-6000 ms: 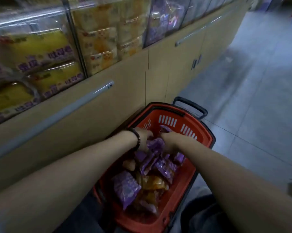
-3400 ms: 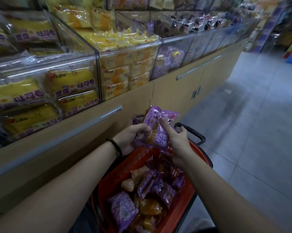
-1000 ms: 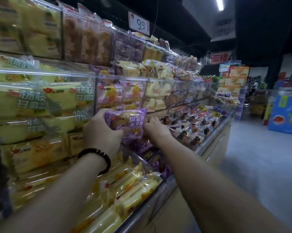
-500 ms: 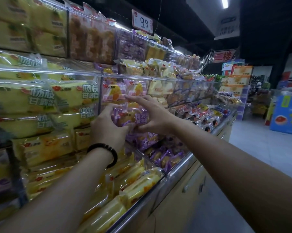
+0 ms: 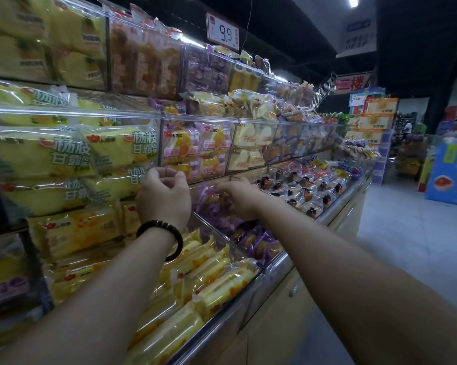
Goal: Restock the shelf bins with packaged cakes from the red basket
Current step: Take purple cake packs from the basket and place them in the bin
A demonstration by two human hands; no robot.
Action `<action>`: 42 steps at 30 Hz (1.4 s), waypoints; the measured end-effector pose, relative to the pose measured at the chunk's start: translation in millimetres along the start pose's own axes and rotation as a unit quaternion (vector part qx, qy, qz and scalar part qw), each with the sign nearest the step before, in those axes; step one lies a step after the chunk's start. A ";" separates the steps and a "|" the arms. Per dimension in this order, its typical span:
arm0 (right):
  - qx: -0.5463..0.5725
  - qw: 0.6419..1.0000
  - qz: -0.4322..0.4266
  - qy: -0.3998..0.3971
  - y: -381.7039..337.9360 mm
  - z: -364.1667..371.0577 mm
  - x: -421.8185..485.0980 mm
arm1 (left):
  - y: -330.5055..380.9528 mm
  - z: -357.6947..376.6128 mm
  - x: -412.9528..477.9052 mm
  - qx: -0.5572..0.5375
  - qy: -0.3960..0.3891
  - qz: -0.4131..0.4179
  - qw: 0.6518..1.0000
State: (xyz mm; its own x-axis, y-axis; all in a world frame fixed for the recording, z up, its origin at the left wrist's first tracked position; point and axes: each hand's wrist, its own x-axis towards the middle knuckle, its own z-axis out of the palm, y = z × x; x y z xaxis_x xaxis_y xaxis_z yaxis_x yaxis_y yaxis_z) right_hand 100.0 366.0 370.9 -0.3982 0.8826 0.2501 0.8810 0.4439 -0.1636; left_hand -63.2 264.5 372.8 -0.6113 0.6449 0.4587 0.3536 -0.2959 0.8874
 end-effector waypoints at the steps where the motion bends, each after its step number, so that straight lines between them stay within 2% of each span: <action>1: -0.023 1.000 -0.001 -0.005 -1.4 2.3 1.9 | -0.9 0.6 0.2 0.009 -0.005 0.004 1.000; 7: -0.036 0.993 -0.109 0.002 -31.0 24.8 3.6 | -5.0 4.2 -5.1 0.082 -0.046 0.048 0.994; 12: -0.012 0.992 -0.122 -0.002 -33.8 36.2 -5.2 | -7.0 7.5 -4.5 0.108 -0.066 0.069 0.990; 16: 0.033 0.994 -0.107 0.008 -32.8 28.8 -16.7 | -9.7 8.7 -5.5 0.130 -0.111 0.082 0.982; 19: -0.002 0.993 -0.119 0.017 -20.7 5.5 -23.5 | -8.3 9.0 -6.8 0.143 -0.143 0.090 0.975; 22: -0.010 0.996 -0.088 0.026 -18.1 -28.1 -47.9 | -2.6 7.8 -11.4 0.147 -0.178 0.082 0.970; 27: 0.091 0.994 0.000 0.063 -14.0 -66.2 -116.0 | 37.8 -6.8 -16.1 0.148 -0.250 0.058 0.955; 30: 0.085 0.994 0.018 0.066 -20.7 -74.6 -166.0 | 68.8 -24.6 -33.7 0.183 -0.357 0.066 0.914; 34: 0.116 0.989 0.017 0.086 -40.7 -68.2 -229.4 | 89.1 -47.0 -93.2 0.159 -0.475 0.032 0.865; 38: 0.184 0.975 0.055 0.115 -59.3 -52.3 -282.9 | 81.1 -79.4 -156.3 0.113 -0.490 0.042 0.864; 42: 0.240 0.963 0.091 0.081 -75.0 -28.5 -339.8 | 56.3 -122.0 -204.5 0.098 -0.509 0.020 0.855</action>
State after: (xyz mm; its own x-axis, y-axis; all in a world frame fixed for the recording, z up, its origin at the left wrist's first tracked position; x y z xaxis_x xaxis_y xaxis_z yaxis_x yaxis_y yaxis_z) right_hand 176.6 28.4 325.4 -0.1693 0.9338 0.3152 0.6978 0.3394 -0.6308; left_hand -4.7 30.0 334.7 0.3012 0.9458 0.1216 0.5335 -0.2728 0.8006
